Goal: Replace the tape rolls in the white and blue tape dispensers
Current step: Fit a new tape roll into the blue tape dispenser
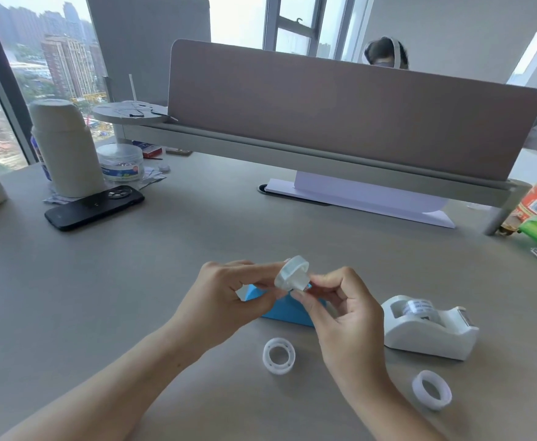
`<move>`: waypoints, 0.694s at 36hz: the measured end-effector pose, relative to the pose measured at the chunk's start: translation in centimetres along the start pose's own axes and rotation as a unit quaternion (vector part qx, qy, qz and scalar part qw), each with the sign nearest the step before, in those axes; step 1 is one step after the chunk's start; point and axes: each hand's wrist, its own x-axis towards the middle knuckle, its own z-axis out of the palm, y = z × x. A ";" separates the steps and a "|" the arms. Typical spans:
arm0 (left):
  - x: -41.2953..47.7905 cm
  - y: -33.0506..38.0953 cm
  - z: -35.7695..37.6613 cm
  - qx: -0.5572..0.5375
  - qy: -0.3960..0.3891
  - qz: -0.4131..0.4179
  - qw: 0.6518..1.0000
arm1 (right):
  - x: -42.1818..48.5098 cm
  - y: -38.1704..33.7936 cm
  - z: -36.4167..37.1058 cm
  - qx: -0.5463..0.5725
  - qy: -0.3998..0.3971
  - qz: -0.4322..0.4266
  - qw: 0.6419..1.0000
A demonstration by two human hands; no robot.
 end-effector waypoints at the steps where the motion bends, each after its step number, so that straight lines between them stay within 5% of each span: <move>1: 0.0 0.0 0.0 0.002 0.000 0.001 1.000 | 0.0 0.0 0.0 -0.001 -0.002 0.001 1.000; 25: -0.1 -0.4 0.6 -0.040 0.001 -0.035 0.999 | 0.5 -0.2 0.0 -0.028 0.003 -0.027 0.999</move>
